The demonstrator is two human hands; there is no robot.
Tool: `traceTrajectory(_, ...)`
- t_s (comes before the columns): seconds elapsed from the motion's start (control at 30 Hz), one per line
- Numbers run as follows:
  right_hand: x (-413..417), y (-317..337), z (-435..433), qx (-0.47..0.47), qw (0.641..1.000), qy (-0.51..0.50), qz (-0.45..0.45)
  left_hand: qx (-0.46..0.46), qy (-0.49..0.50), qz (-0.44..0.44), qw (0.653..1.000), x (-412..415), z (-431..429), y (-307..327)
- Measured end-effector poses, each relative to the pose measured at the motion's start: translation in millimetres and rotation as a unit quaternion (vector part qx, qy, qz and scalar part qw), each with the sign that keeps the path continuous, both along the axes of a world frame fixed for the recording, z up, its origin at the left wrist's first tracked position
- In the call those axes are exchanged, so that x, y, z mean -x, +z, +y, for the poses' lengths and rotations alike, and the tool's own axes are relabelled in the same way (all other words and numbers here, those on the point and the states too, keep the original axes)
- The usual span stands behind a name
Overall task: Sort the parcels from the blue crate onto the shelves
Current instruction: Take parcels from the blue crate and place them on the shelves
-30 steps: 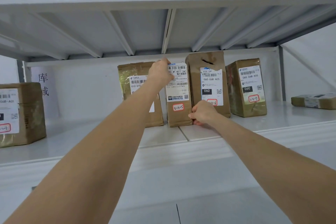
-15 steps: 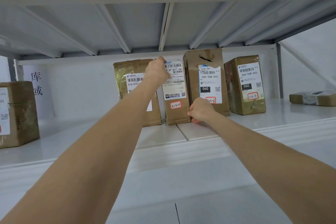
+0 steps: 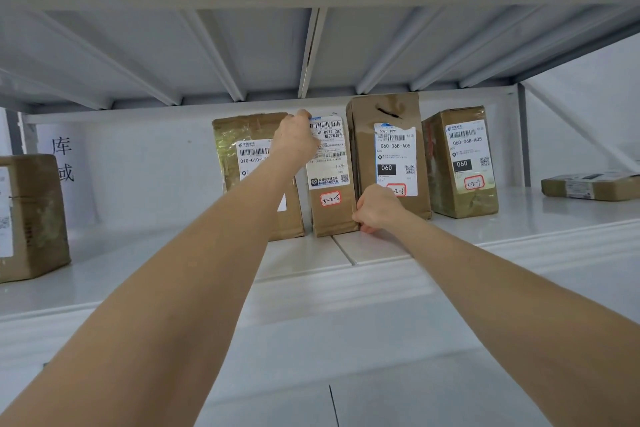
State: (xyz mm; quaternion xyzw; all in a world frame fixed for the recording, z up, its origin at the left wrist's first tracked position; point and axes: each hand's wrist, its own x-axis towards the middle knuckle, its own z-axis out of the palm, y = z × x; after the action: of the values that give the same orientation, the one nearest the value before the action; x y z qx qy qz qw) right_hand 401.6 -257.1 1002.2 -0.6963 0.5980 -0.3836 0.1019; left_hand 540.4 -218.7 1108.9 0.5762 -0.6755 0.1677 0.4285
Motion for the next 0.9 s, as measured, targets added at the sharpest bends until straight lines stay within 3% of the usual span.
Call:
traceTrajectory(0.43, 6, -4, 8, 0.016, 0.999, 0.023, 0.019, 0.023, 0.019, -0.056, 0.998, 2, 5, 3)
traceTrajectory(0.63, 3, -5, 12, 0.047, 0.996, 0.009, 0.075, 0.027, 0.023, -0.05, 0.998, 4, 6, 2)
traceTrajectory(0.9, 3, -4, 15, 0.041, 0.996, 0.009, 0.084, 0.022, 0.022, -0.043, 0.999, 6, 3, 2)
